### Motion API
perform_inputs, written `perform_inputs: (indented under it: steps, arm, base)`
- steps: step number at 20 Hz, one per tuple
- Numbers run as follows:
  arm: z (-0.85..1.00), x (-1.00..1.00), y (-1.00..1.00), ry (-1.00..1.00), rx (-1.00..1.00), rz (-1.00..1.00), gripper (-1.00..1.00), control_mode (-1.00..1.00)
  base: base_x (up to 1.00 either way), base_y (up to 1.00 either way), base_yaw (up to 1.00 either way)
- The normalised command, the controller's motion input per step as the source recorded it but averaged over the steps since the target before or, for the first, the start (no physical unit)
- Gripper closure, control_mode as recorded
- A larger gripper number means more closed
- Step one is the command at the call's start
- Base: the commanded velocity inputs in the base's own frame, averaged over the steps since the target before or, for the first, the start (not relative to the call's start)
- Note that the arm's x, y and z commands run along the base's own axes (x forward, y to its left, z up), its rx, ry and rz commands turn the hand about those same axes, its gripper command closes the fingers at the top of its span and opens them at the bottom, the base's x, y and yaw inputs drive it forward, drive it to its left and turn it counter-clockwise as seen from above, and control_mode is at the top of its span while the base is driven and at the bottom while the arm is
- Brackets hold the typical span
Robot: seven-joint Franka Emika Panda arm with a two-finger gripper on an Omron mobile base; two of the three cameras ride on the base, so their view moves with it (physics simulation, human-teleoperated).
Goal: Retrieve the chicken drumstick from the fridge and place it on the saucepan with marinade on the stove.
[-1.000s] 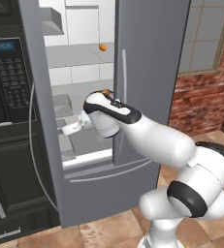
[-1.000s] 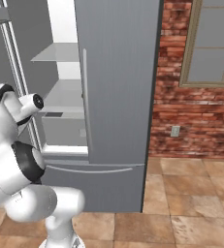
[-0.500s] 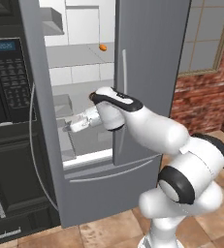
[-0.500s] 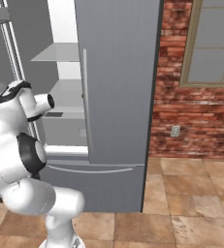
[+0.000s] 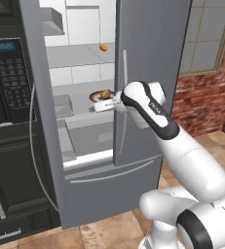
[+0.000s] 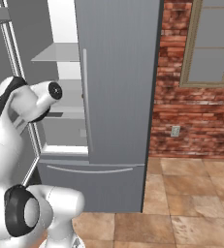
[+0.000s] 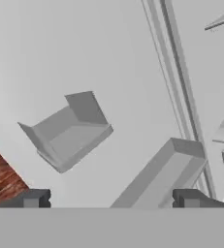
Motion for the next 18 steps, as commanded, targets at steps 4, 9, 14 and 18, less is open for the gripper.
perform_inputs:
  steps: [4,9,14,18]
  arm:
    - [0.68,-0.41,-0.97,0.05,-0.22,-0.52,-1.0,-1.0]
    - [0.08,-0.43,-0.95,0.0,-0.33,-0.51,-1.0,-1.0]
    - [-0.01,-0.05,-0.79,0.11,-0.42,-0.34,-1.0,-1.0]
    - [0.0,-0.09,-0.26,-0.01,-0.12,-0.09,-1.0,-1.0]
  base:
    - [0.0,0.0,0.0]
    - [0.0,0.0,0.0]
    - [0.0,0.0,0.0]
    - [0.0,0.0,0.0]
